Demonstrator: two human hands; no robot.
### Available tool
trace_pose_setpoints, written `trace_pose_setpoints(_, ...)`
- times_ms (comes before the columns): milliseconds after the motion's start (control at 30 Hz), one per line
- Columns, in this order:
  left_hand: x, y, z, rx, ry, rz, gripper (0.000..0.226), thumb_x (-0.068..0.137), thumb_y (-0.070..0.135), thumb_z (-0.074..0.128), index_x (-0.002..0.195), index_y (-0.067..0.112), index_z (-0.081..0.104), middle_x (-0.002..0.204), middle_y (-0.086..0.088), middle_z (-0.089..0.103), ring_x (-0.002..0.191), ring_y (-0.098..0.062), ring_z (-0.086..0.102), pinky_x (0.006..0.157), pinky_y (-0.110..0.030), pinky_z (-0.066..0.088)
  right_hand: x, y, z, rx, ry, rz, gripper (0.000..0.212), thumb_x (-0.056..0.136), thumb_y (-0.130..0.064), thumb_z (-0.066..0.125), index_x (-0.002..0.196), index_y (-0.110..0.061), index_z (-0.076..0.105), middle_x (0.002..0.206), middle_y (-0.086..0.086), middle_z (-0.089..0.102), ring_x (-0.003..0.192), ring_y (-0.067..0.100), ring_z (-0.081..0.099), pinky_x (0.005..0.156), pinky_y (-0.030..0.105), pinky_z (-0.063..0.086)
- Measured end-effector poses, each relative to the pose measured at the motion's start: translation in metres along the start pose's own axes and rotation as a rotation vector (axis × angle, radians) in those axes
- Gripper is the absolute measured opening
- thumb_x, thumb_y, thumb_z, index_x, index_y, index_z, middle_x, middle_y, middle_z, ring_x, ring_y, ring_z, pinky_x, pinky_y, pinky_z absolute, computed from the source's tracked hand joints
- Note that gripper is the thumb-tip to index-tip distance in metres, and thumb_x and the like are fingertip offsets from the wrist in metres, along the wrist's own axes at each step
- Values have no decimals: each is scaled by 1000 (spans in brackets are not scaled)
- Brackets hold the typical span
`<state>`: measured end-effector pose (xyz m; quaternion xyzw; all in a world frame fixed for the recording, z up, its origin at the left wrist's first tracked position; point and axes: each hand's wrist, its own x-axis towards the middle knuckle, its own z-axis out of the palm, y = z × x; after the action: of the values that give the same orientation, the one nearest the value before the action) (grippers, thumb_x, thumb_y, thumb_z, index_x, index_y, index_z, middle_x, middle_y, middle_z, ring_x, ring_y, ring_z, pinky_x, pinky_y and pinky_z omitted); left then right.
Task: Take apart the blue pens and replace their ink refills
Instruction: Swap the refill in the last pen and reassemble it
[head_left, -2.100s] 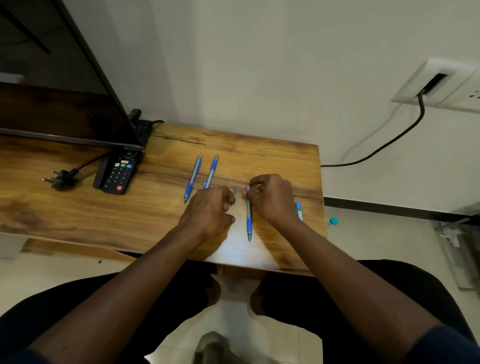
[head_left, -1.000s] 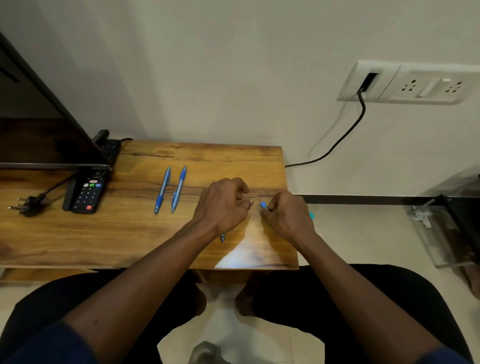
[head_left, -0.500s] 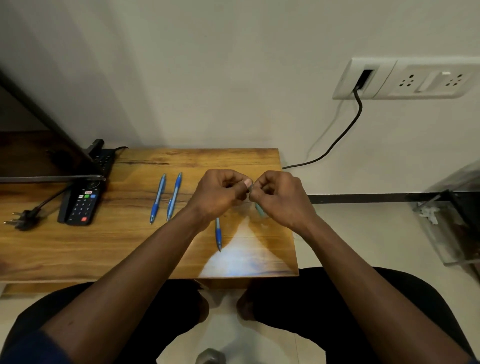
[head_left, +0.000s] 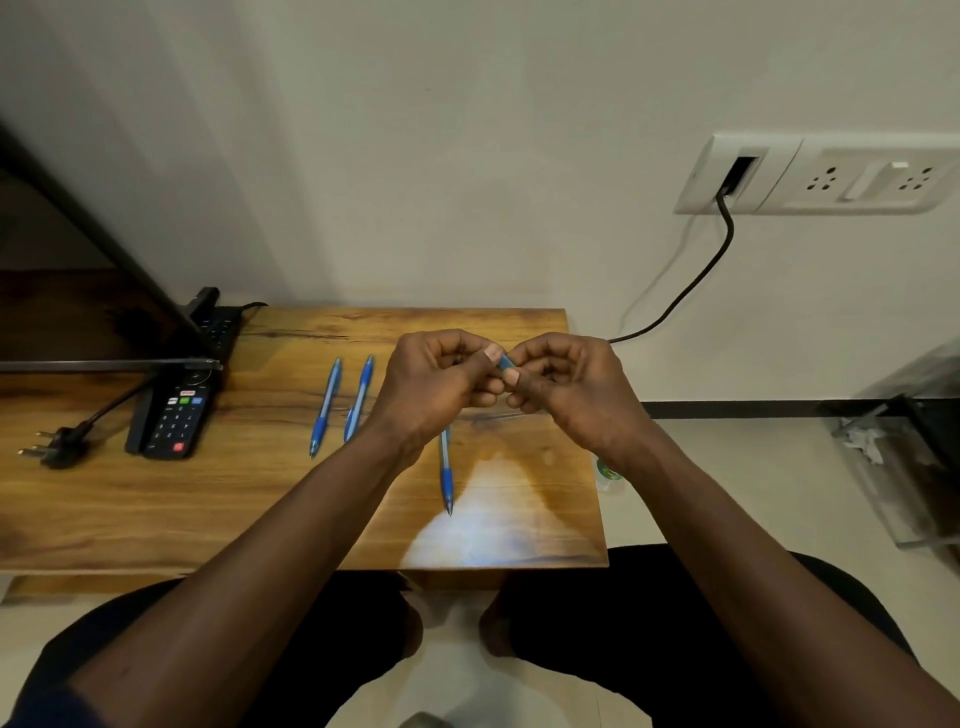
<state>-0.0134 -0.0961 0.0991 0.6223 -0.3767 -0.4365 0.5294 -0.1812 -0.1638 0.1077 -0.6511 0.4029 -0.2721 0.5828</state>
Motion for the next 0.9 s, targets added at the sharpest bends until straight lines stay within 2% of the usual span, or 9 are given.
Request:
trace_pose_setpoints(200, -2, -5, 6, -11, 60, 5, 12, 101, 14, 69, 101, 5, 77, 85, -12, 80, 78, -23, 77, 75, -35, 63, 4, 6, 1, 40, -5, 29, 11, 91, -5, 76, 101, -4, 73, 81, 15, 76, 75, 27, 76, 74, 36, 64)
trace_pose_setpoints(367, -1, -6, 6, -21, 87, -3, 14, 101, 16, 68, 101, 4, 76, 84, -13, 80, 77, -24, 77, 72, -33, 64, 4, 7, 1, 92, -12, 55, 13, 91, -1, 74, 104, -1, 72, 83, 18, 75, 73, 24, 74, 70, 30, 62)
trace_pose_setpoints(533, 1, -2, 7, -48, 85, 3, 12, 100, 15, 69, 101, 6, 76, 86, -13, 80, 80, -24, 77, 73, -32, 65, 4, 7, 1, 156, 34, 80, 16, 92, -5, 75, 105, 2, 71, 87, 23, 76, 75, 24, 74, 70, 31, 63)
trace_pose_setpoints(733, 5, -5, 4, -26, 111, -11, 8, 97, 11, 72, 100, 5, 76, 88, -11, 80, 80, -20, 77, 72, -29, 64, 2, 5, -8, 168, 156, 147, 12, 91, -11, 77, 101, -7, 73, 87, 8, 80, 75, 9, 73, 63, 18, 53)
trace_pose_setpoints(833, 7, -15, 4, 78, 86, -54, 5, 93, 9, 78, 97, 9, 77, 85, -9, 78, 82, -21, 78, 71, -29, 63, 1, 7, -13, 144, 180, 200, 14, 90, -15, 79, 102, -9, 73, 87, 3, 81, 82, 6, 74, 65, 17, 51)
trace_pose_setpoints(900, 8, -24, 5, 187, 70, -69, 11, 89, 5, 81, 94, 14, 78, 84, -5, 78, 85, -21, 78, 75, -34, 65, 0, 8, -15, 133, 186, 225, 13, 89, -15, 79, 100, -10, 74, 87, 3, 81, 78, 1, 73, 59, 12, 49)
